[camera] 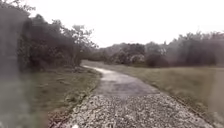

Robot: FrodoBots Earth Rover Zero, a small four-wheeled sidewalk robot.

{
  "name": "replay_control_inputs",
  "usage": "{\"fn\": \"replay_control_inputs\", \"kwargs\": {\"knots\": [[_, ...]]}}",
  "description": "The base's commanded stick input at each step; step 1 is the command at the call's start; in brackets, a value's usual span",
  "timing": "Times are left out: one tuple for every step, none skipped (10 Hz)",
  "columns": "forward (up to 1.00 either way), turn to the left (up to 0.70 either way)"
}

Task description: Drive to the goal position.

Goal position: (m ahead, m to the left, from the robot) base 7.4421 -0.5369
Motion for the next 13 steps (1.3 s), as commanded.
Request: {"fn": "replay_control_inputs", "kwargs": {"knots": [[0.7,0.0],[0.7,0.0],[0.7,0.0],[0.7,0.0],[0.7,0.0],[0.7,0.0],[0.7,0.0],[0.7,0.0],[0.7,0.0],[0.7,0.0],[0.7,0.0],[0.7,0.0],[0.7,0.0]]}}
